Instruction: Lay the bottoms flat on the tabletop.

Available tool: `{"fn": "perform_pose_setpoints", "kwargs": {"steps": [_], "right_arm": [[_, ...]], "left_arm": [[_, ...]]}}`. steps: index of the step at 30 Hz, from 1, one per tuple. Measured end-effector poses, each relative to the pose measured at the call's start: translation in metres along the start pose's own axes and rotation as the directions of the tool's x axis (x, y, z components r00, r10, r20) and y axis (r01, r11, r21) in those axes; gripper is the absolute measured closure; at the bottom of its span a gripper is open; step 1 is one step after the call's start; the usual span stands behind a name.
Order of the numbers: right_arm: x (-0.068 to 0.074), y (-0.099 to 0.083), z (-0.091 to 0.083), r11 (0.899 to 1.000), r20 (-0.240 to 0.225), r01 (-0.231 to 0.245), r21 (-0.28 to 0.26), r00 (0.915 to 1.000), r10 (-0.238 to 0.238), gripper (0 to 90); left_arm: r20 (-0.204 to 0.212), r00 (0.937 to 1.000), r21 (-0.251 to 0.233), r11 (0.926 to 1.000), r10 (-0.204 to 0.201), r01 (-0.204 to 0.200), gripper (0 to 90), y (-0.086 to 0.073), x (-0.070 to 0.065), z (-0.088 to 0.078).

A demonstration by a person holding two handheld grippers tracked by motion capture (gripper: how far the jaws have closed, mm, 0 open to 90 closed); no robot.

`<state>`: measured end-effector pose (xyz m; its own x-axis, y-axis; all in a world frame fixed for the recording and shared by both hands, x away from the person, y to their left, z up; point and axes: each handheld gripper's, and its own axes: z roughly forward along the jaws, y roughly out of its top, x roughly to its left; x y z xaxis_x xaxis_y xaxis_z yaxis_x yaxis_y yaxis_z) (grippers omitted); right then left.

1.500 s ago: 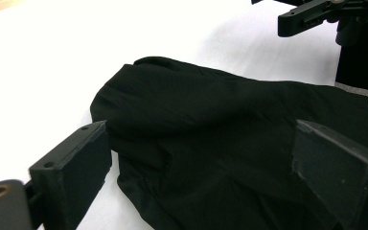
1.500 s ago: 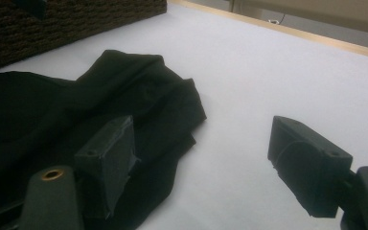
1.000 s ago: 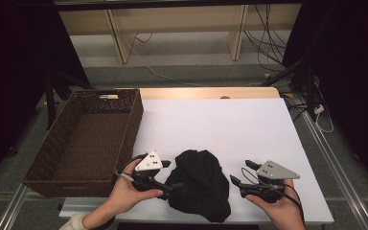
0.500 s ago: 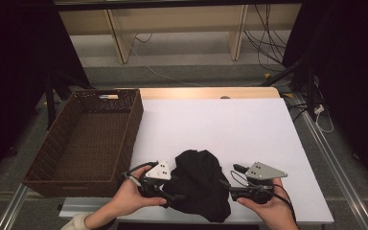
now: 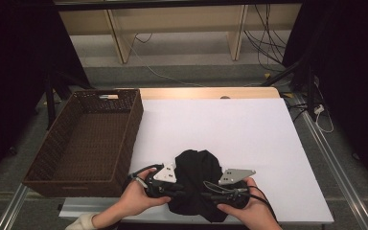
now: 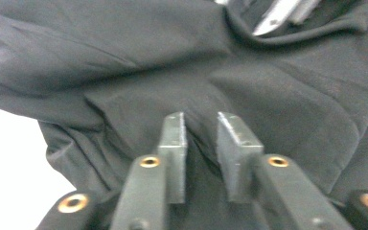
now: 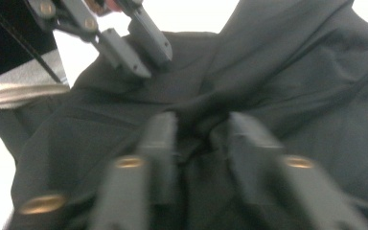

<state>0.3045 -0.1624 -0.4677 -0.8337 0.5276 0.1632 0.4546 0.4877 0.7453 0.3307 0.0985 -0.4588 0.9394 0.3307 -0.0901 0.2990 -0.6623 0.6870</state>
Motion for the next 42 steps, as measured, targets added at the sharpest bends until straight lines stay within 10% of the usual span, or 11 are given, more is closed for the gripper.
{"fn": "perform_pose_setpoints", "kwargs": {"steps": [3,10,23,25,31,36,39,42], "right_arm": [[-0.002,0.004,0.000,0.999,0.013,-0.008,0.042,0.9999,0.008,90.0],[-0.014,0.003,-0.016,0.993,0.116,-0.059,0.098,0.9921,0.048,90.0],[-0.048,-0.024,-0.050,0.932,0.373,-0.227,0.282,0.9212,0.111,90.0],[-0.051,-0.025,-0.051,0.943,0.379,-0.230,0.239,0.9165,0.128,90.0],[-0.047,-0.005,-0.040,0.972,0.238,-0.234,0.003,0.9444,0.227,60.9],[-0.042,0.024,-0.011,0.981,0.158,-0.182,-0.062,0.9691,0.189,46.4],[-0.040,0.039,0.012,0.991,0.170,-0.135,-0.013,0.9762,0.135,53.3],[-0.036,0.045,0.023,0.991,0.183,-0.109,0.077,0.9787,0.094,86.9]], "left_arm": [[-0.005,0.9997,-0.031,0.9993,-0.022,0.022,85.8,0.002,0.001,-0.005],[-0.038,0.9985,-0.081,0.9961,-0.039,0.035,87.9,0.003,0.003,-0.014],[-0.196,0.9719,-0.104,0.9883,-0.130,0.111,52.4,-0.005,0.020,-0.009],[-0.203,0.9667,-0.102,0.9854,-0.155,0.137,49.6,-0.005,0.023,-0.007],[-0.199,0.9582,-0.084,0.9776,-0.206,0.193,44.3,-0.004,0.031,0.006],[-0.159,0.9688,-0.035,0.9818,-0.190,0.186,55.3,-0.004,0.031,0.012],[-0.118,0.9769,-0.021,0.9840,-0.178,0.177,72.3,-0.004,0.029,0.014],[-0.083,0.9812,-0.025,0.9847,-0.174,0.173,84.4,-0.003,0.024,0.011]]}}
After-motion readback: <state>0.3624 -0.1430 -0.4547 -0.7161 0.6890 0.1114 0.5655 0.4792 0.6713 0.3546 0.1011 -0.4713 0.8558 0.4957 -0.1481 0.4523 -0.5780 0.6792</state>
